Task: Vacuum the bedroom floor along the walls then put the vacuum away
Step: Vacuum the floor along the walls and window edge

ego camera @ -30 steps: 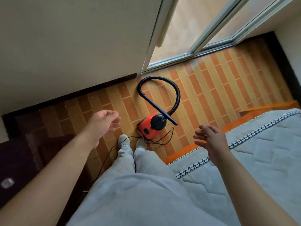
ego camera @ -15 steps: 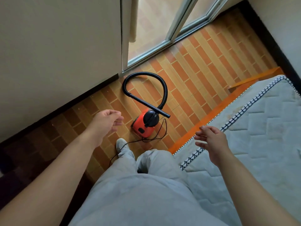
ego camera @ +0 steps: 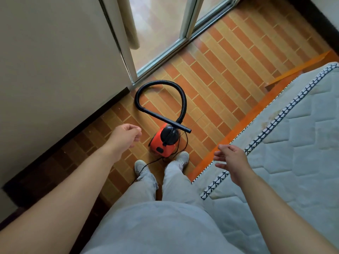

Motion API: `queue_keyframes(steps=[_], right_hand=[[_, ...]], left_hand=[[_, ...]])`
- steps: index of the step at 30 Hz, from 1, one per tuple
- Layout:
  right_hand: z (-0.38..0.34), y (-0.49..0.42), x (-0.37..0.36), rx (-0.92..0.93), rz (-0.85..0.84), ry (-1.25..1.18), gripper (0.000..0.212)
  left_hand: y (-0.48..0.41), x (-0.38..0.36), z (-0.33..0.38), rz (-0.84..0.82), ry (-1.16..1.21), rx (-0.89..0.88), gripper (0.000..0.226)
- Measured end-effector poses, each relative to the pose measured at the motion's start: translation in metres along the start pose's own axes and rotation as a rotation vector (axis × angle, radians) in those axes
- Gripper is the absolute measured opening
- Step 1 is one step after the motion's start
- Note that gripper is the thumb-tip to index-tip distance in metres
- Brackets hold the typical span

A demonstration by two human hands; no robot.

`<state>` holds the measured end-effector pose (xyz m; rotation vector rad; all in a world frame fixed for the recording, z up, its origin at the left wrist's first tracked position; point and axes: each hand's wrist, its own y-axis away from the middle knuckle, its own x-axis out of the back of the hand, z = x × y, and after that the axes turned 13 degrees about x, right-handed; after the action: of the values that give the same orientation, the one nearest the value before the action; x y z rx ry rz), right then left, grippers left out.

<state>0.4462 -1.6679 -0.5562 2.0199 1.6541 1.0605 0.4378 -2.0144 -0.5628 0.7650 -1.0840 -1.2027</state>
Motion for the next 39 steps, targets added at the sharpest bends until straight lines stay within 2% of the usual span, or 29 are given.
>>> queue_keyframes(steps=[6, 13, 17, 23, 28, 34, 36, 39], right_hand=[[0.032, -0.089, -0.043, -0.058, -0.18, 0.203, 0.012], [0.107, -0.215, -0.142, -0.113, -0.261, 0.23, 0.009], [0.162, -0.281, -0.195, -0.152, -0.231, 0.238, 0.011], [0.228, -0.347, -0.253, -0.189, -0.162, 0.32, 0.03], [0.248, -0.367, -0.283, -0.243, -0.112, 0.317, 0.048], [0.247, -0.374, -0.295, -0.312, -0.124, 0.224, 0.04], [0.243, -0.373, -0.301, -0.314, -0.151, 0.222, 0.034], [0.236, -0.371, -0.314, -0.326, -0.164, 0.226, 0.036]], left_hand=[[-0.068, -0.06, 0.007, 0.071, -0.173, -0.057, 0.017], [-0.221, -0.146, -0.024, 0.022, -0.442, -0.087, 0.035], [-0.311, -0.182, -0.061, 0.016, -0.555, -0.059, 0.049], [-0.402, -0.22, -0.113, 0.007, -0.643, -0.099, 0.061], [-0.438, -0.239, -0.14, -0.042, -0.689, -0.098, 0.059], [-0.447, -0.238, -0.143, -0.062, -0.697, -0.09, 0.047], [-0.449, -0.229, -0.141, -0.065, -0.716, -0.101, 0.047], [-0.456, -0.208, -0.135, -0.074, -0.745, -0.116, 0.05]])
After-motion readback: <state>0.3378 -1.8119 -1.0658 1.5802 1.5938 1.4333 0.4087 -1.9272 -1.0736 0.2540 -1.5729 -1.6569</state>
